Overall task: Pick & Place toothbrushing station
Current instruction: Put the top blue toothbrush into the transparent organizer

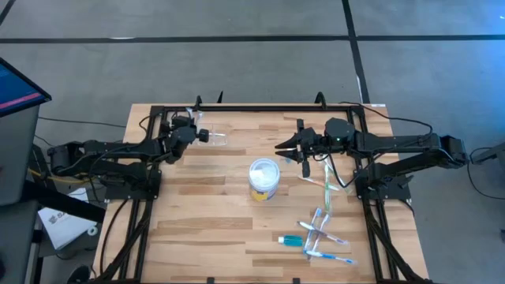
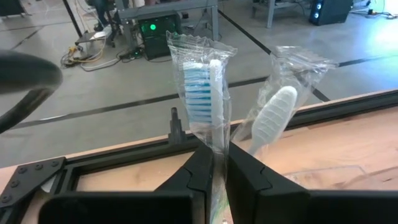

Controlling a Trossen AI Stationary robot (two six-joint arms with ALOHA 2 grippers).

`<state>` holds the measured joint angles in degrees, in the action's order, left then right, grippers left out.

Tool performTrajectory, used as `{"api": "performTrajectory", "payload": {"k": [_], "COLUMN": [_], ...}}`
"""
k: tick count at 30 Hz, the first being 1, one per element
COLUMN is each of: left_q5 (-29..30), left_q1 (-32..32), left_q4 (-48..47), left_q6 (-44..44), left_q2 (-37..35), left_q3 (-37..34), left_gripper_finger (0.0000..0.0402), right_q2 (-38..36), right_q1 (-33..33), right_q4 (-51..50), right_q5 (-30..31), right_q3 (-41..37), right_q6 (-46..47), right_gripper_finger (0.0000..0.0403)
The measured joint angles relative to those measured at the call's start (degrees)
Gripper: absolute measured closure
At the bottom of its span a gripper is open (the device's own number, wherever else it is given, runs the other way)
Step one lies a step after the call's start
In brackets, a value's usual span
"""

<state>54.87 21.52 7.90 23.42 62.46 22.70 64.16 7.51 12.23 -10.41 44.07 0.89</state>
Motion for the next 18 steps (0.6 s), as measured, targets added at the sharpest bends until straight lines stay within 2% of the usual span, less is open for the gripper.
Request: {"api": "performTrajectory", "payload": {"k": [12,18], "left_q5": [-0.15,-1.27], "left_q1": [0.0,0.0], "left_q4": [-1.43,-2.16], "left_q6": [0.02,1.47], "left_q2": [-0.04,-0.04], "left_q3": [0.0,0.0], "left_gripper_finger": [0.0376,0.0331], "right_q2": [0.0,0.0], "right_q1": [0.0,0.0], "right_q4": [-0.37,-0.33], "right_q5": [0.0,0.0], "right_q3": [0.0,0.0], "right_q6": [0.17,0.17], "right_gripper_finger": [0.0326,0.0326]}}
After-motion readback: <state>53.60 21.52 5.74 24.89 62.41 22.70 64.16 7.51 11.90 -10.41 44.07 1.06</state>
